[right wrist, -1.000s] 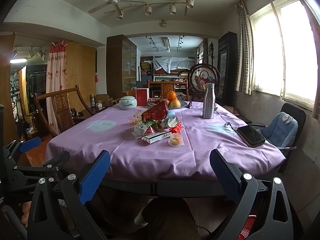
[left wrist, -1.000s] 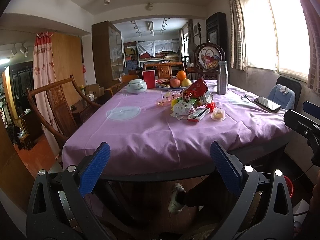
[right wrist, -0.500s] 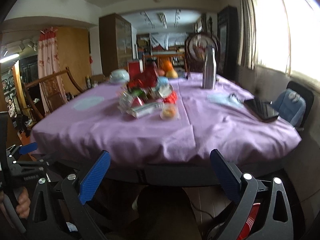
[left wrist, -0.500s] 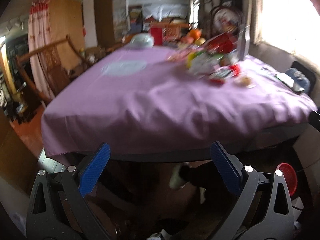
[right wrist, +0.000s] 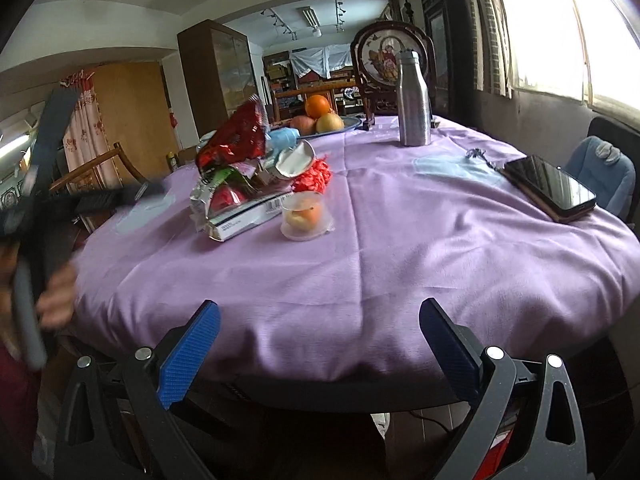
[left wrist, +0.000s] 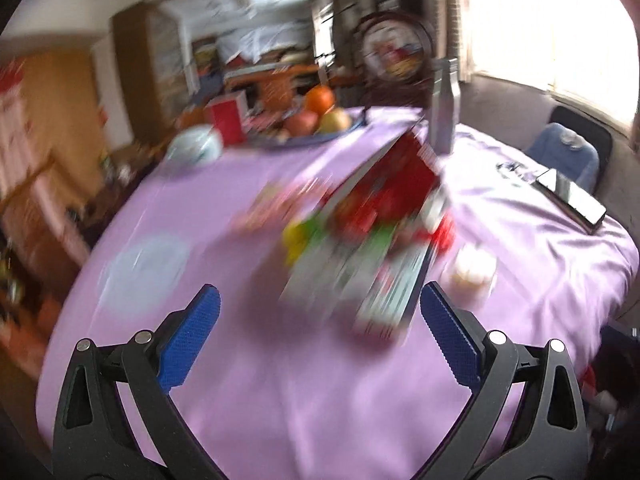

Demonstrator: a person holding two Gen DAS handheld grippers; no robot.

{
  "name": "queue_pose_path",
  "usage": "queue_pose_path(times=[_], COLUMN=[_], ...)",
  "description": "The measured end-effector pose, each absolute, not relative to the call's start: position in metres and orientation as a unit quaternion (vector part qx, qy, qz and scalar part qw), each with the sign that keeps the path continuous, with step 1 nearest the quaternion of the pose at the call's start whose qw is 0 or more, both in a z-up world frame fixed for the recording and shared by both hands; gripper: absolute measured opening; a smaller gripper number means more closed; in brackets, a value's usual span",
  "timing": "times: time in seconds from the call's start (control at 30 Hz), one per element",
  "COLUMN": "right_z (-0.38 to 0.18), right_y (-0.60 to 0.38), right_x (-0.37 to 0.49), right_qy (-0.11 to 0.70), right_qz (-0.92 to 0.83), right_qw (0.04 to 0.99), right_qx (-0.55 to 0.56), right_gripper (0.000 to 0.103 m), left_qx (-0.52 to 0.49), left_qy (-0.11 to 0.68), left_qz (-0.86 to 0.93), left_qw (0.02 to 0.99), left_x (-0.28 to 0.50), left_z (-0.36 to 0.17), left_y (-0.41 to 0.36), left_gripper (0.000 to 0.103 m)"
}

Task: Collect trash
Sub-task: 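Reach the left tool to the red snack bag and close on it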

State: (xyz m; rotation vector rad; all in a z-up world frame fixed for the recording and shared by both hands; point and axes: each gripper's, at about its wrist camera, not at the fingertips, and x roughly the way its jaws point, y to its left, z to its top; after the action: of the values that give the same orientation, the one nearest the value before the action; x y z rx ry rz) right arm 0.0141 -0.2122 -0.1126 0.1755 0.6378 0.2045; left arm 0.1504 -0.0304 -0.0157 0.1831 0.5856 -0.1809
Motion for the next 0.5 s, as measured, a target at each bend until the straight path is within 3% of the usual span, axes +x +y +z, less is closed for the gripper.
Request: queue_pose_path(times=[0.33, 0.5], right_z=[-0.121, -0.115], right_y=[-0.220, -0.226], right_x=[0.025, 0.029], right_qy=[0.316, 0.306], right_qz=[0.102, 0.110], right_qw=[0.940, 0.940], right_qx=[0.085, 0.101], right_gripper=[0.098, 0.098], left_qx=[0.147, 0.098], left_qy=[0.305, 0.287], left_qz=[-0.107, -0.144], left_qw=[0.935, 0.942], left_x=[0.237, 0.230], left_z=[-0.032, -0.018], left_y=[-0.090, -0.048], left_gripper=[0.096, 0.074])
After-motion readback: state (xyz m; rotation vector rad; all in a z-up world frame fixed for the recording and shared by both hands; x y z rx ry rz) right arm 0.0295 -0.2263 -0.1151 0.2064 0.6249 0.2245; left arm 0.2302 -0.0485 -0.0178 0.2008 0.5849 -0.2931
